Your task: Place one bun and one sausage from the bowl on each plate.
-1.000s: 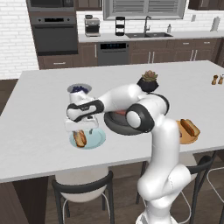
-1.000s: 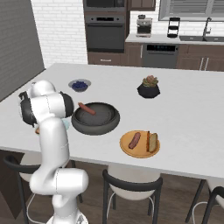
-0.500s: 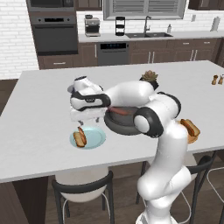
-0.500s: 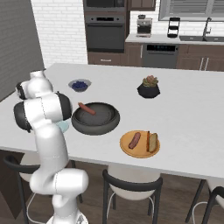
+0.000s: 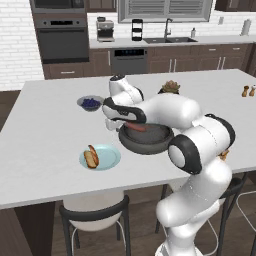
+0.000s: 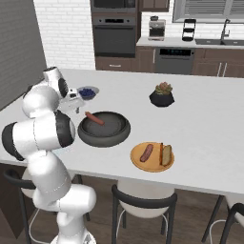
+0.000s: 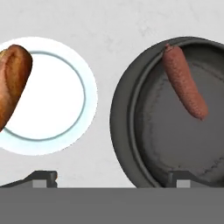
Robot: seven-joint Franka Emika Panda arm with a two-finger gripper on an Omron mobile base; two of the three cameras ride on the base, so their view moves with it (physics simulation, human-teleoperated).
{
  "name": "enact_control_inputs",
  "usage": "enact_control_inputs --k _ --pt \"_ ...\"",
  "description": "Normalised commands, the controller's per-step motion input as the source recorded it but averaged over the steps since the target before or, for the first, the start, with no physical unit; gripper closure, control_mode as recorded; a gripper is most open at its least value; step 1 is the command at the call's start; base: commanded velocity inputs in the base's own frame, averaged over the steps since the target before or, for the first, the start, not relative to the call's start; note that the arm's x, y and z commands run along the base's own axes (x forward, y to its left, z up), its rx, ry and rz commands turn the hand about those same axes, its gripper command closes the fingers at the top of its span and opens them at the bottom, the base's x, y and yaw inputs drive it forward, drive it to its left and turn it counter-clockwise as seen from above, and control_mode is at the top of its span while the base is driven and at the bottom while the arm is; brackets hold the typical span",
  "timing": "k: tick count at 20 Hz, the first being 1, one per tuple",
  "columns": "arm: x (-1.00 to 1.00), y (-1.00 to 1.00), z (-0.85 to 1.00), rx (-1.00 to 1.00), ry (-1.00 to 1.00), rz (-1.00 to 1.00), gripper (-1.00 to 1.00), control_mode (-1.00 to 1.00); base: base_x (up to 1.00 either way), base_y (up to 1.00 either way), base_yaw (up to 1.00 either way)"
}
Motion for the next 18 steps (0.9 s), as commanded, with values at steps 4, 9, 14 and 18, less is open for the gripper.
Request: enact_control_inputs --k 4,9,14,18 --pt "0.49 -0.94 0.00 0.10 0.14 0.36 -1.00 -1.00 0.00 0.00 0.00" --pt "0.98 -0.40 0.00 0.08 0.26 0.15 -1.00 -1.00 0.00 0.00 0.00" --pt "0.81 0.00 -0.13 0.00 0.10 0.06 -1.00 -1.00 0.00 0.00 0.00" --pt "0.57 0.00 -0.42 0.00 0.06 0.01 -1.00 -1.00 0.00 0.00 0.00"
